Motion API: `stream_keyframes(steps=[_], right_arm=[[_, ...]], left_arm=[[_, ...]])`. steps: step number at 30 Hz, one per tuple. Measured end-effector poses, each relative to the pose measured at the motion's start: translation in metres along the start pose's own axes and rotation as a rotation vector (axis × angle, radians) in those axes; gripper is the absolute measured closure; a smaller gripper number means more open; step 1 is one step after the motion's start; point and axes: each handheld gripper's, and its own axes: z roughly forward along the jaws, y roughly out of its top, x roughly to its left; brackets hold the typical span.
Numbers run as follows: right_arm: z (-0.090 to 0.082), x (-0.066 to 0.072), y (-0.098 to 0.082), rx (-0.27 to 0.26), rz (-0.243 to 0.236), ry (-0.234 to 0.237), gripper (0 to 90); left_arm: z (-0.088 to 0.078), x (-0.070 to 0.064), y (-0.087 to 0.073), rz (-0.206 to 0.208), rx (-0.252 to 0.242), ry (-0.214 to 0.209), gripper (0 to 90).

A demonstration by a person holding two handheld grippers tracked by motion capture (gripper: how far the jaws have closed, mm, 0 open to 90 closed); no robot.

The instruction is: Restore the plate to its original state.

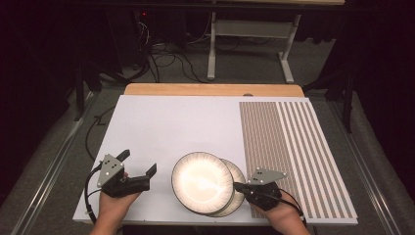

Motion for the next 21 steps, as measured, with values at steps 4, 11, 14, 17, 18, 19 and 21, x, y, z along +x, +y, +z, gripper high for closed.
stream_keyframes(steps=[4, 11, 14, 17, 18, 19, 21], right_arm=[[0.0000, 0.0000, 0.0000, 0.001, 0.003, 0.002, 90.0], [0.0000, 0.0001, 0.0000, 0.000, -0.001, -0.001, 90.0], [0.0000, -0.0001, -0.0001, 0.000, -0.004, -0.002, 90.0], [0.0000, 0.0000, 0.0001, 0.001, -0.007, 0.000, 90.0], [0.0000, 0.0003, 0.0001, 0.002, -0.002, 0.001, 90.0], [0.0000, 0.0002, 0.0002, 0.002, -0.002, 0.001, 90.0], [0.0000, 0.0002, 0.0002, 0.002, -0.003, 0.000, 90.0]], left_arm=[[-0.0022, 0.0004, 0.0009, -0.008, -0.020, 0.000, 0.2], [-0.0031, 0.0012, 0.0018, -0.009, -0.027, 0.001, 0.2], [-0.0032, 0.0013, 0.0018, -0.011, -0.026, 0.001, 0.2], [-0.0031, 0.0014, 0.0019, -0.009, -0.027, -0.004, 0.2], [-0.0030, 0.0015, 0.0022, -0.009, -0.030, -0.005, 0.2], [-0.0030, 0.0016, 0.0022, -0.010, -0.029, -0.005, 0.2], [-0.0029, 0.0016, 0.0020, -0.010, -0.028, -0.006, 0.2]])
